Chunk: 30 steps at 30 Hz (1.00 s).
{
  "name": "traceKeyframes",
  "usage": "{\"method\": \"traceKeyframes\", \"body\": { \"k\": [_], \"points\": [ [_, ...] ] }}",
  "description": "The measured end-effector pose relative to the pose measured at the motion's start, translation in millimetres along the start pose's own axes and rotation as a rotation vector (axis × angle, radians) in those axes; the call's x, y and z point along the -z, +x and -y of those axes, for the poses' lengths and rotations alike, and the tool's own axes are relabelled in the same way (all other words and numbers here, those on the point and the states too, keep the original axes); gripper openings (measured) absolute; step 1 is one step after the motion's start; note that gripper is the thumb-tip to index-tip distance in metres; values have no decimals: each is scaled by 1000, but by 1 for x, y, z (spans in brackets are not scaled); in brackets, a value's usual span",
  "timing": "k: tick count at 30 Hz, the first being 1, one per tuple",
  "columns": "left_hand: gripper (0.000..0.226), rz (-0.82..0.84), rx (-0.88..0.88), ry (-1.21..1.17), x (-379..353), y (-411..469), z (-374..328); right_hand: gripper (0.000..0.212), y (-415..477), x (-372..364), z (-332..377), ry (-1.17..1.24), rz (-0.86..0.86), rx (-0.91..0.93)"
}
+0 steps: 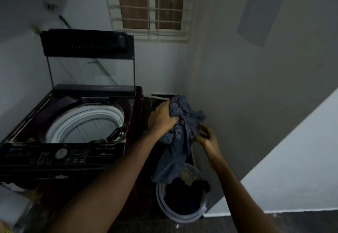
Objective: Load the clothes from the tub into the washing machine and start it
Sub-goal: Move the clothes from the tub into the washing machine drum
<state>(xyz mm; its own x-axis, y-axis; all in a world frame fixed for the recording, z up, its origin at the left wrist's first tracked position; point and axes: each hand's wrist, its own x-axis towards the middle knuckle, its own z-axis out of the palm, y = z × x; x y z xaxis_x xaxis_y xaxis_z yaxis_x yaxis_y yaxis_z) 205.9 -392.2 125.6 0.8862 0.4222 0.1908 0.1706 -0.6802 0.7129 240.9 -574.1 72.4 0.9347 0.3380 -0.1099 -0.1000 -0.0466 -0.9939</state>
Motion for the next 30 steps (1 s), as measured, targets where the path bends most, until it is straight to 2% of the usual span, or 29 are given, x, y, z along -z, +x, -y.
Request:
{"method": "traceKeyframes", "body": {
  "k": [4,6,9,10,12,15,18,21,24,30],
  "points": [
    [51,-29,84,-121,8,9,1,67,-12,-6,-50,-102,246,-117],
    [48,-46,112,-151,9,14,3,54,-5,-14,-78,-238,248,-135],
    [43,-62,88,-131,16,18,14,11,12,-19,-88,-541,81,-83],
    [42,-74,80,-111,19,19,21,13,21,-17,-88,-552,3,-67],
    [46,-93,75,-37,27,25,38,24,38,-15,-75,-429,-132,-52],
    [52,-88,66,61,40,39,66,22,60,-33,-37,-107,-238,-96],
    [54,-70,22,94,54,55,89,23,66,-88,13,14,-158,-13],
    [54,-60,-16,134,81,77,117,43,75,-164,45,63,0,62],
    [55,-63,-47,211,123,98,159,47,84,-248,57,-65,190,129],
    [54,-38,31,216,201,123,269,35,114,-383,44,-425,225,333]
  ]
}}
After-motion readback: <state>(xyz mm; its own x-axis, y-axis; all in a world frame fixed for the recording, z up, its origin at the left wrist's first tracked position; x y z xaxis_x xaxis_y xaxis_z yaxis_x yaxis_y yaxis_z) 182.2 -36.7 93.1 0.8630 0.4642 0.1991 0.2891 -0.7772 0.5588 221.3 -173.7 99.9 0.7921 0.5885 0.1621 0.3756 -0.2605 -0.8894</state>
